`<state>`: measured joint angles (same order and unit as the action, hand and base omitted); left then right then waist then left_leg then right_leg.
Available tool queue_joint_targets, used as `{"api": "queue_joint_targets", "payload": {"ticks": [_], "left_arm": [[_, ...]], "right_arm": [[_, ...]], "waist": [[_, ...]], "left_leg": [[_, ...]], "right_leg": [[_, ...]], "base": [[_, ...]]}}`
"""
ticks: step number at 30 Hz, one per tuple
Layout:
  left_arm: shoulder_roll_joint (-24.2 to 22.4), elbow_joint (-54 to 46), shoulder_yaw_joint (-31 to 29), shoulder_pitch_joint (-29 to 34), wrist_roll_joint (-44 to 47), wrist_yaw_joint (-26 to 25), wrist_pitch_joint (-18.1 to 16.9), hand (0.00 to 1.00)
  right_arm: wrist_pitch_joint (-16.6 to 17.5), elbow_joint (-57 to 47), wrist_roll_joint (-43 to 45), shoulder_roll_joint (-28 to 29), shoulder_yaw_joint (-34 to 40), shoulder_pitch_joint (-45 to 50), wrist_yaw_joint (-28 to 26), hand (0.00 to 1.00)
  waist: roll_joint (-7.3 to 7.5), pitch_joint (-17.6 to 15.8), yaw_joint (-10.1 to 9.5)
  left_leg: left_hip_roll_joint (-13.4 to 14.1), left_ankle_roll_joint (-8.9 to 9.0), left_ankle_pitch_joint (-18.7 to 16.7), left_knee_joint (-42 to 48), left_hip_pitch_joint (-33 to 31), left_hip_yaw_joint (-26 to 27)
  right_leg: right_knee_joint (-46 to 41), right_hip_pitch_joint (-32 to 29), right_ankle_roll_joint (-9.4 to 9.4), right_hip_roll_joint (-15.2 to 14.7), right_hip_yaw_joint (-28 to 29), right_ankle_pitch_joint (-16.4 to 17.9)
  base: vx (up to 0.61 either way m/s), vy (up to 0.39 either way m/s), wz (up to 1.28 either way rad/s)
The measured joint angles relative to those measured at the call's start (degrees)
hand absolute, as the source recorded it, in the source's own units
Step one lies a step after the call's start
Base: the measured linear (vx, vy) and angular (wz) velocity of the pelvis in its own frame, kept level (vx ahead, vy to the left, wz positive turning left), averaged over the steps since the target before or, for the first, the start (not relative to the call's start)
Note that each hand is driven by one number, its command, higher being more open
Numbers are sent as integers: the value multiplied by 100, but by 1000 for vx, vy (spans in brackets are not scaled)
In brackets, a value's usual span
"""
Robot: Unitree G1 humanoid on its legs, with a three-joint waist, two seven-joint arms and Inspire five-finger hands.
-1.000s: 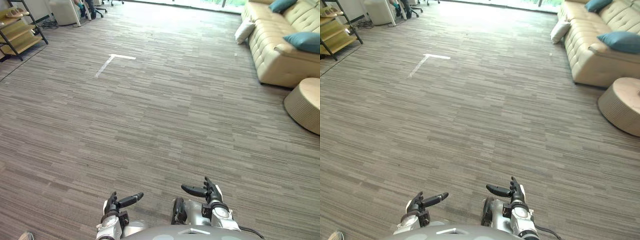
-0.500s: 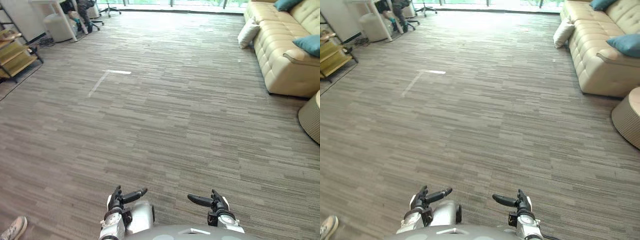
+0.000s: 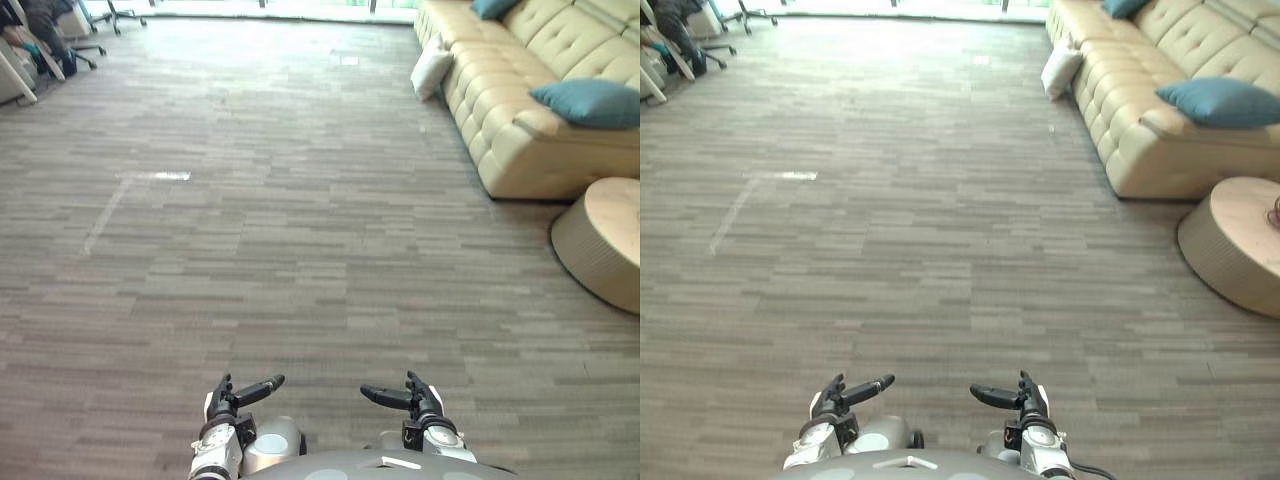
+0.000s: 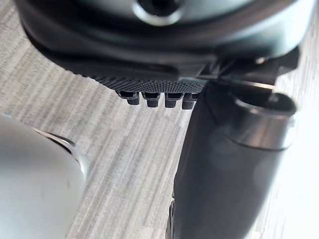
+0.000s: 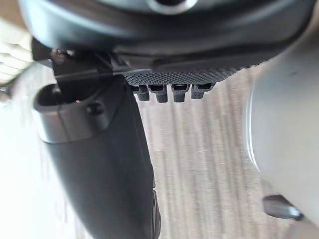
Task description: Pick up cushions and gather them together orderly.
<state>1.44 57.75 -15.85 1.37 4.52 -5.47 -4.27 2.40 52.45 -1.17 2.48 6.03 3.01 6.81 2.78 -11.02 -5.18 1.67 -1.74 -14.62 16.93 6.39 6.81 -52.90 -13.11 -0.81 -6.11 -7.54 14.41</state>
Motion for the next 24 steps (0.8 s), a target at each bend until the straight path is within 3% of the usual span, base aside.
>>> {"api": "queue_joint_targets", "payload": {"ticks": [3,4,5,7,9,10,12,13,14,15,16,18,20,21,22,23,24], "left_arm": [[18,51,4,62,-16,-17,9,100],[17,104,30,62,-30,-19,6,100],[-21,247,138,72,-47,-30,10,100],[-65,263,271,73,-72,76,37,100],[-82,267,343,78,-91,83,47,100],[-113,261,331,92,-148,89,47,100],[-130,206,190,96,-251,118,53,100],[-171,148,58,101,-253,109,55,100],[-185,90,-39,112,-254,92,54,100],[-186,13,-104,124,-243,81,57,100],[-181,-44,-102,128,-234,82,57,100],[-221,-194,-86,138,-188,85,-5,100],[-234,-255,-88,143,-184,86,-72,100],[-221,-264,-98,126,-172,85,-83,100],[-220,-264,-108,113,-170,85,-88,100],[-221,-263,-110,90,-163,84,-96,100],[-233,-256,-100,82,-123,75,-101,100]], "right_arm": [[75,-42,6,16,8,-9,-1,100],[82,-52,7,5,12,-20,-2,100],[65,-23,4,-37,52,-20,-4,100],[16,30,8,-56,239,-90,3,100],[-41,89,7,-75,326,-120,2,100],[-73,146,4,-89,356,-112,5,100],[-103,203,3,-91,348,-107,0,100],[-122,217,3,-101,348,-112,1,100],[-127,233,5,-102,351,-112,5,100],[-150,268,6,-88,340,-115,4,100],[-155,329,7,-83,318,-115,4,100],[-174,461,17,-82,278,-120,7,100],[-180,454,18,-54,277,-129,20,100],[-190,455,18,-48,252,-127,48,100],[-196,455,18,-57,211,-127,76,100],[-204,459,18,-88,125,-123,105,100],[-226,474,18,-114,35,-111,110,100]], "waist": [[19,6,85],[-13,3,128],[-121,103,137],[-238,120,113],[-290,151,140],[-348,191,138],[-384,208,151],[-413,180,137],[-447,172,133],[-447,160,86],[-411,154,65],[-347,132,-72],[-328,98,-73],[-288,71,-79],[-277,63,-79],[-268,50,-78],[-278,58,-104]], "left_leg": [[129,267,-316,-259,575,-104],[166,359,-421,-290,697,-205],[256,407,-458,-369,802,-419],[311,287,-205,-366,872,-709],[357,300,-119,-204,864,-910],[451,429,-36,249,741,-1118],[485,976,264,1819,54,-1450],[526,1388,510,3052,-530,-1532],[596,1336,481,3726,-884,-1465],[648,1108,349,4379,-1325,-1257],[643,991,279,4467,-1524,-1095],[678,597,-136,3790,-1919,-429],[610,514,-240,2621,-2137,-252],[534,474,-113,1704,-2230,-276],[502,479,-12,1432,-2276,-308],[447,494,280,922,-2360,-335],[439,501,824,776,-2345,-269]], "right_leg": [[2070,-203,-67,64,-427,-187],[2337,-209,73,110,-410,-738],[2356,-60,359,243,-516,-698],[1944,-93,442,228,-611,-288],[1894,28,478,256,-705,-114],[2105,298,504,379,-783,7],[2658,763,565,586,-839,75],[2988,1055,583,739,-830,63],[3174,1264,607,840,-827,49],[3460,1647,626,939,-797,40],[3602,1857,627,953,-763,39],[3915,2302,549,907,-539,8],[4170,2561,462,834,-362,9],[4284,2720,358,721,-233,67],[4308,2762,308,674,-196,108],[4337,2842,182,579,-125,212],[4338,2945,41,501,1,341]], "base": [[477,-163,30],[695,-276,38],[722,-307,33],[572,-258,29],[367,-195,29],[560,-326,35],[406,-225,26],[251,-75,8],[311,-79,-3],[326,-42,-12],[330,-20,-36],[361,20,-55],[391,138,-56],[381,165,-45],[482,254,-36],[431,254,-33],[537,312,-32]]}}
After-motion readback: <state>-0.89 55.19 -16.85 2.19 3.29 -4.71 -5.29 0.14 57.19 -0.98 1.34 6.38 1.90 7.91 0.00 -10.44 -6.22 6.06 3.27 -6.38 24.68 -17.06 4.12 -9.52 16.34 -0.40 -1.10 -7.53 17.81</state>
